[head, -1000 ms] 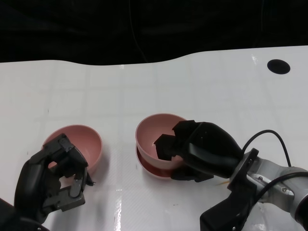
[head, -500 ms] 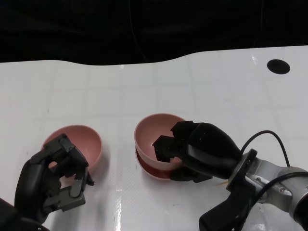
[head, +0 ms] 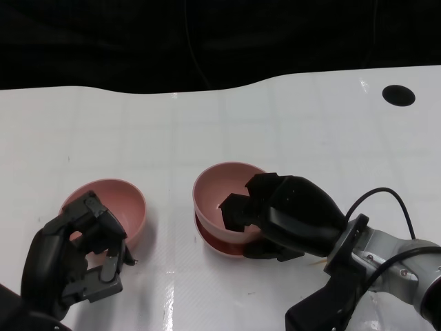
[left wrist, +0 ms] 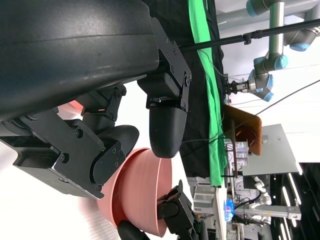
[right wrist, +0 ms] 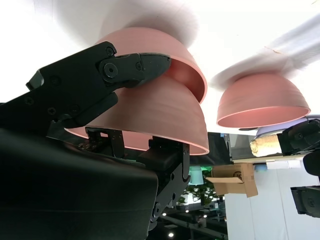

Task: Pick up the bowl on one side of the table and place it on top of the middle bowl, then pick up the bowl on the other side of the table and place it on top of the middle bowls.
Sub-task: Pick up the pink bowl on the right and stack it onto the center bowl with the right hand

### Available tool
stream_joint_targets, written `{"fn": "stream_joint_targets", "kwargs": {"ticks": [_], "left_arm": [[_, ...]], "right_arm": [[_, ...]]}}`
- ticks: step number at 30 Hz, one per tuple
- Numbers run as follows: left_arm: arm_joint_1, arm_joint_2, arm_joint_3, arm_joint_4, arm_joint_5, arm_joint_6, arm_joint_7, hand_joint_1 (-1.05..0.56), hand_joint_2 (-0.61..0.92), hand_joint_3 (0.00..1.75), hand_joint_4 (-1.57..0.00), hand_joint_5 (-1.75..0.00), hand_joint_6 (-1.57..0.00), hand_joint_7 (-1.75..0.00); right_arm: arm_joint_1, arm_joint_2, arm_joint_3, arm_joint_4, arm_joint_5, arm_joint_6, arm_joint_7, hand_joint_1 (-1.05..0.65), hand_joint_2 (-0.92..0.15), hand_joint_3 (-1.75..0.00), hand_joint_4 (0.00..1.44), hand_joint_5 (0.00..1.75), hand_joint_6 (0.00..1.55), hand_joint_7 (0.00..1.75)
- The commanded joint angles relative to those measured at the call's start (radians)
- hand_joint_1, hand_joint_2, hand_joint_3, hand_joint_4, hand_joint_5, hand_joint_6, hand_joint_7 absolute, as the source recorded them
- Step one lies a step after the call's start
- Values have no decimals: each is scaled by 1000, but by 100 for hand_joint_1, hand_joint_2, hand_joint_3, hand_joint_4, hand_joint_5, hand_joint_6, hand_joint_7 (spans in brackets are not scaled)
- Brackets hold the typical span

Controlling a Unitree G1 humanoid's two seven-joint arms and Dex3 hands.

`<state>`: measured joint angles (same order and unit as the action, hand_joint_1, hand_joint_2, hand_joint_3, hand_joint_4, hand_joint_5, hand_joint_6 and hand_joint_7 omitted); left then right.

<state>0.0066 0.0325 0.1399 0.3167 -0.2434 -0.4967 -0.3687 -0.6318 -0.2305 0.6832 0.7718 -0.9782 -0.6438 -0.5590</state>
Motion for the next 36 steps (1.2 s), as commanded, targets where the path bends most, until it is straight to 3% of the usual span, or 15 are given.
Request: {"fn": "stream_joint_targets", "kwargs": {"ticks": [1,14,25,26,28,33,36], "left_arm": [[6,9,4,1,-7,-16,-4,4,60,125,-73,-175,-63,-168],[5,8,4,1,-7,-12,-1,4,59,125,-73,-175,-63,-168],[6,8,2,-2,-2,-9,4,3,60,123,-72,-175,-63,-168],[7,8,2,-4,-3,-8,2,3,60,123,-72,-175,-63,-168],[8,8,2,-5,-6,-7,1,3,60,123,-72,-175,-63,-168],[8,8,2,-5,-7,-7,-1,4,61,123,-73,-175,-63,-168],[6,8,3,0,-11,-10,-5,4,61,123,-72,-175,-62,-168]], "right_arm": [[-16,-7,6,5,-4,6,-8,-14,-84,-36,75,175,51,175],[-19,-7,8,10,-5,7,-11,-14,-86,-34,74,175,50,175],[-18,-12,5,7,1,2,-2,-16,-89,-33,74,175,53,164],[-17,-16,3,0,6,4,14,-28,-91,-39,72,170,59,142],[-15,-21,0,-11,12,7,38,-40,-92,-49,71,157,65,114],[-10,-24,-6,-23,17,10,61,-46,-92,-53,71,151,68,104],[-1,-33,-12,-48,14,24,68,-58,-92,-63,74,126,69,83]]}}
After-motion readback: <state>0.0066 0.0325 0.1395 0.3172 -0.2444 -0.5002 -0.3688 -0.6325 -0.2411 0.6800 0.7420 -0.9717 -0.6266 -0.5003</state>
